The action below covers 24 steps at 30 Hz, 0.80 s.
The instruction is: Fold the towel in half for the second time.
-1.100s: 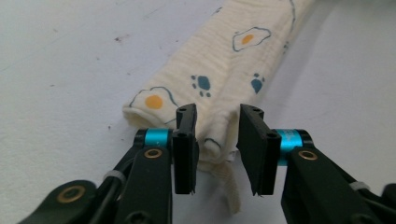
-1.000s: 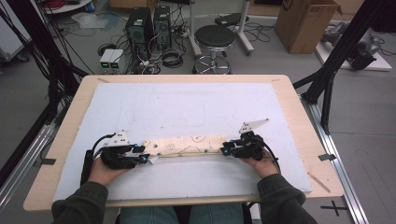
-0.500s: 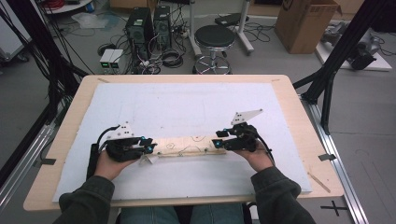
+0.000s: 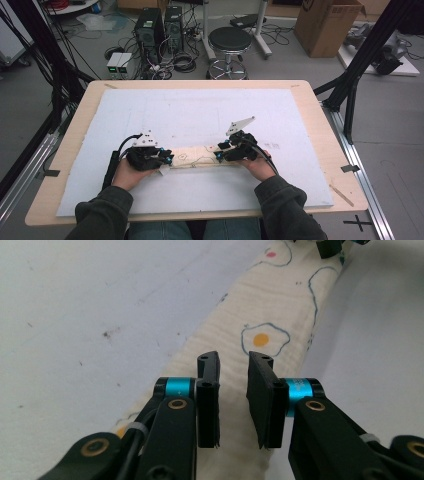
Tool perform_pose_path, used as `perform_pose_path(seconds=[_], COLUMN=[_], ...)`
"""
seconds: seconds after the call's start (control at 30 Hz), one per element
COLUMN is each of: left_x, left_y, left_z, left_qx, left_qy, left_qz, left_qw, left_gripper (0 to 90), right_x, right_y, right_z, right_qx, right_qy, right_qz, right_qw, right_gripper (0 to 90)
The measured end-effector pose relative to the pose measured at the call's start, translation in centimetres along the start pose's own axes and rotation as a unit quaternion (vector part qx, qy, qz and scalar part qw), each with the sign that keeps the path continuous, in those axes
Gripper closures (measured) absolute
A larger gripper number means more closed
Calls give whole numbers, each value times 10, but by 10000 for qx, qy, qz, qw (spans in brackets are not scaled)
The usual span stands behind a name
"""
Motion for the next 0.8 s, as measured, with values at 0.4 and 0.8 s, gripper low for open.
perform_pose_path(seconds=[0.4,0.8], left_x=[6,6], left_y=[-13,-14], left_z=[-2,-2], left_qx=[351,352], left_qy=[76,75], left_qz=[-67,-32], left_qw=[9993,9993], left_gripper=[846,833], right_x=[4,-7], right_y=[-12,-37], right_z=[4,-19], right_qx=[446,279], right_qy=[-125,-170], right_qz=[-226,-30], right_qw=[9987,9995], right_gripper=[759,698])
Point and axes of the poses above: each handheld gripper's, and its own axes: z roughly forward along the jaws, y roughly out of its top, x roughly to its left, the point moved 1 cm from there along z, roughly forward along the jaws
